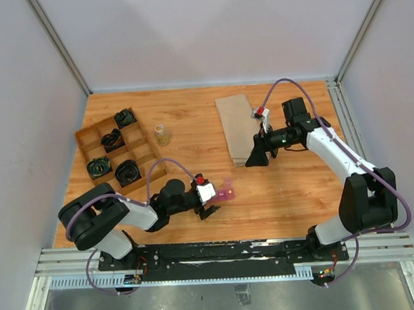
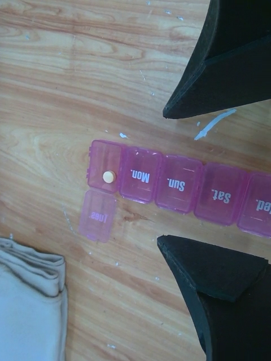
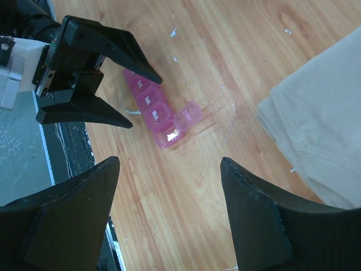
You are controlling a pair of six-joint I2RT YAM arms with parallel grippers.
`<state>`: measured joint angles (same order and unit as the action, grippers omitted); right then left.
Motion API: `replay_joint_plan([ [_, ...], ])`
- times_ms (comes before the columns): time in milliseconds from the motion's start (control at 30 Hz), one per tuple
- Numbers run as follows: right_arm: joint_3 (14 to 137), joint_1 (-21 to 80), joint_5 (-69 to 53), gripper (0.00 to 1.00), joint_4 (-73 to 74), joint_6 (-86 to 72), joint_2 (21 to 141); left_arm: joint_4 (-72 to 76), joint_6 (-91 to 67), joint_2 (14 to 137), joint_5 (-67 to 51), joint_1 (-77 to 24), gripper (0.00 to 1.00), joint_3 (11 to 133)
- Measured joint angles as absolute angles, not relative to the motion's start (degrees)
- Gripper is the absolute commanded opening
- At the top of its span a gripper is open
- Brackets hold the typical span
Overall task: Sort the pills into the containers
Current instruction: Close the pill container at the center of the board.
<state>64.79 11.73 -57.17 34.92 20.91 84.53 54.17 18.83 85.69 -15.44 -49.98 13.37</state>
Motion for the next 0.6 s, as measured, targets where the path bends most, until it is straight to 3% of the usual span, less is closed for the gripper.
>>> replay_joint_plan([
  [167,63.40,12.62,-56.31,0.71,34.50,20.53,84.77,52.77,18.85,89.86,-15.49,-49.95,0.83,15.64],
  [500,63.37,12.62,-55.75,0.71,33.89,20.40,85.84,50.78,17.91,91.90,-14.33,-49.93,0.63,17.96],
  [600,62.43,12.62,-55.22,0.64,31.90,19.07,86.78,50.68,16.73,92.16,-14.44,-49.93,0.56,18.06],
])
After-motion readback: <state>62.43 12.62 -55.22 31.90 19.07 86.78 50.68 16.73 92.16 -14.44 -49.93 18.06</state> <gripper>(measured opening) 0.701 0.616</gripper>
